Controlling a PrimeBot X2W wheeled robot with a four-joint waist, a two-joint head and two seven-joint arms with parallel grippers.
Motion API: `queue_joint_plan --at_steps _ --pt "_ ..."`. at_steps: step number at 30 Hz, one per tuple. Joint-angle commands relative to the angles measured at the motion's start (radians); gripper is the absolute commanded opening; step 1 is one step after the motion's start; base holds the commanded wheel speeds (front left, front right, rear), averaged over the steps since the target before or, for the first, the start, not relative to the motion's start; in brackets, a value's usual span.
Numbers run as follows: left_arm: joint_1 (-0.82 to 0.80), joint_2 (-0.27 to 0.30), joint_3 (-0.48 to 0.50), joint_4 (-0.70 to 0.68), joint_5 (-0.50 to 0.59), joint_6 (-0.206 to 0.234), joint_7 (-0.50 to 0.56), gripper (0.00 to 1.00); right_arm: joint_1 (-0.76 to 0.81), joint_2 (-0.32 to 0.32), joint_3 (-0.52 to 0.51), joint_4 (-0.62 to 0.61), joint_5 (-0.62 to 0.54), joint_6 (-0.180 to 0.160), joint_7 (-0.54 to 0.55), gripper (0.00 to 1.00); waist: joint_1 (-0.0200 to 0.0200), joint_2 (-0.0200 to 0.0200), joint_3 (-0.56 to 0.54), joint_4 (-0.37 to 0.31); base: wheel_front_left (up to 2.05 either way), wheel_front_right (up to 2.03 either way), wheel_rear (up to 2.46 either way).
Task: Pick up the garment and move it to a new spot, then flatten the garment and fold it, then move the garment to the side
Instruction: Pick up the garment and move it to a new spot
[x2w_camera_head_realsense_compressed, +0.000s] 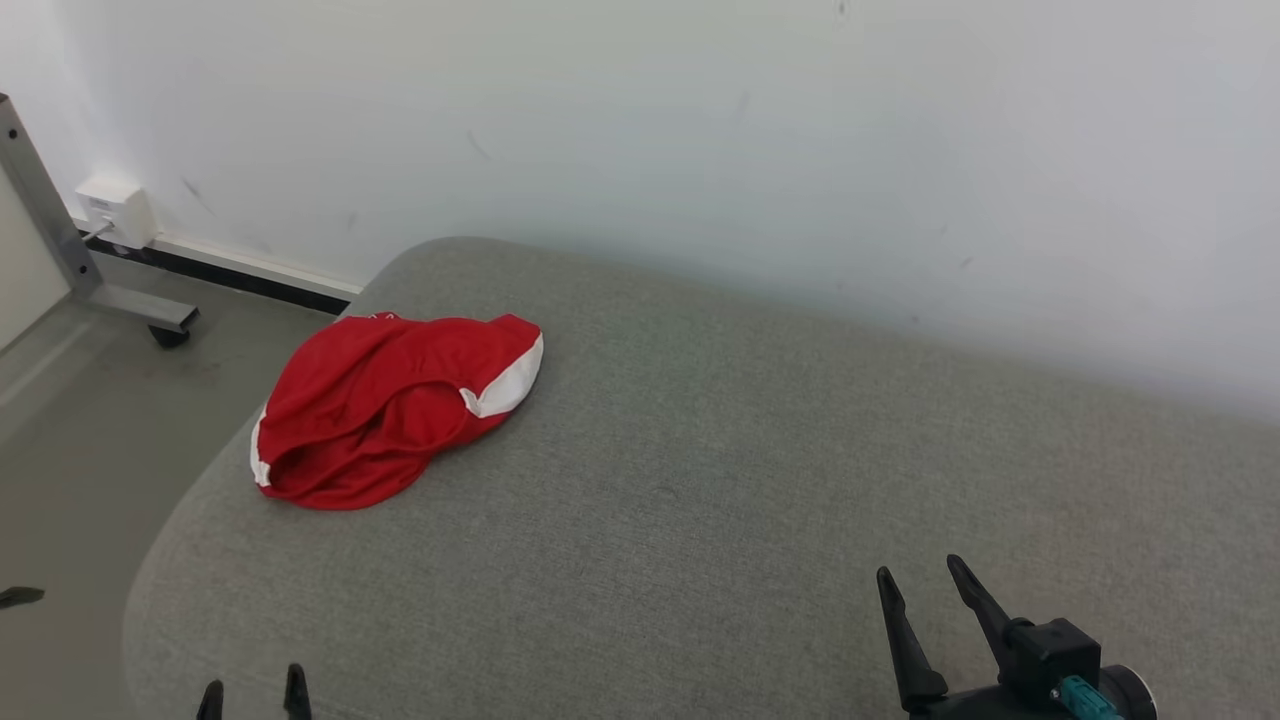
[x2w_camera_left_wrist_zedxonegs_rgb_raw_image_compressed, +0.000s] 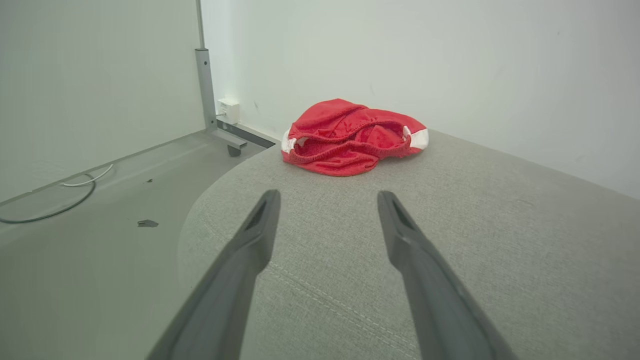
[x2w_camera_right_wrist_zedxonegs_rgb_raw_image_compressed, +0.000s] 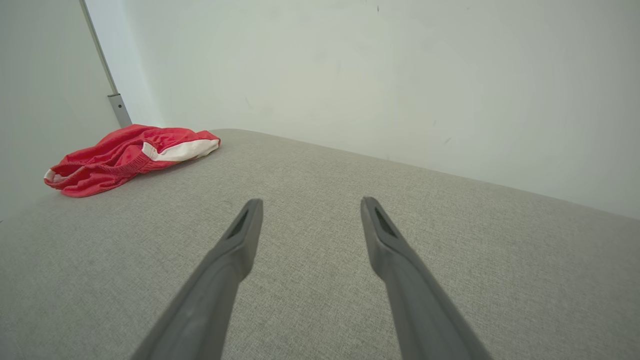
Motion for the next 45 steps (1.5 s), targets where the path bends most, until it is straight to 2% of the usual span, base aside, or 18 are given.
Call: queue_joint_plan --at_steps 1,8,13,17,19,22,29,33,40,45 --pt "-0.052 0.003 0.003 0.044 -0.032 -0.016 0.021 1.0 0.003 -0.006 0.004 -0.012 -0.005 -0.003 -0.001 1.0 0.0 -0.0002 0.032 -0.026 0.0 0.0 0.0" --pt "-0.229 0.004 0.027 0.15 -0.115 -0.032 0.056 1.0 -0.043 -0.038 0.027 -0.068 -0.018 -0.003 0.023 1.0 0.0 -0.0002 0.146 -0.08 0.0 0.0 0.0" --pt "-0.402 0.027 0.056 0.261 -0.18 -0.04 0.114 1.0 -0.107 -0.068 0.055 -0.123 -0.02 -0.003 0.044 1.0 0.0 -0.0002 0.268 -0.15 0.0 0.0 0.0" --pt "-0.53 0.072 0.074 0.337 -0.215 -0.053 0.16 1.0 -0.156 -0.084 0.078 -0.164 -0.027 -0.003 0.058 1.0 0.0 -0.0002 0.357 -0.205 0.0 0.0 0.0" --pt "-0.592 0.083 0.096 0.37 -0.257 -0.06 0.184 1.0 -0.175 -0.09 0.088 -0.182 -0.03 -0.003 0.062 1.0 0.0 -0.0002 0.397 -0.231 0.0 0.0 0.0" --pt "-0.677 0.086 0.171 0.413 -0.384 -0.073 0.261 1.0 -0.205 -0.097 0.111 -0.203 -0.031 -0.003 0.069 1.0 0.0 -0.0002 0.456 -0.272 0.0 0.0 0.0" --pt "-0.839 0.146 0.281 0.465 -0.539 0.012 0.459 1.0 -0.241 -0.084 0.117 -0.227 -0.041 -0.003 0.054 1.0 0.0 -0.0002 0.551 -0.326 0.0 0.0 0.0" --pt "-0.892 0.201 0.306 0.436 -0.563 0.074 0.573 1.0 -0.262 -0.073 0.129 -0.231 -0.041 -0.003 0.044 1.0 0.0 -0.0002 0.587 -0.358 0.0 0.0 0.0" --pt "-0.881 0.27 0.282 0.349 -0.543 0.164 0.75 1.0 -0.282 -0.064 0.128 -0.233 -0.039 -0.003 0.03 1.0 0.0 -0.0002 0.629 -0.396 0.0 0.0 0.0" --pt "-0.832 0.289 0.242 0.301 -0.488 0.241 0.829 1.0 -0.283 -0.061 0.126 -0.221 -0.036 -0.003 0.022 1.0 0.0 -0.0002 0.631 -0.412 0.0 0.0 0.0"
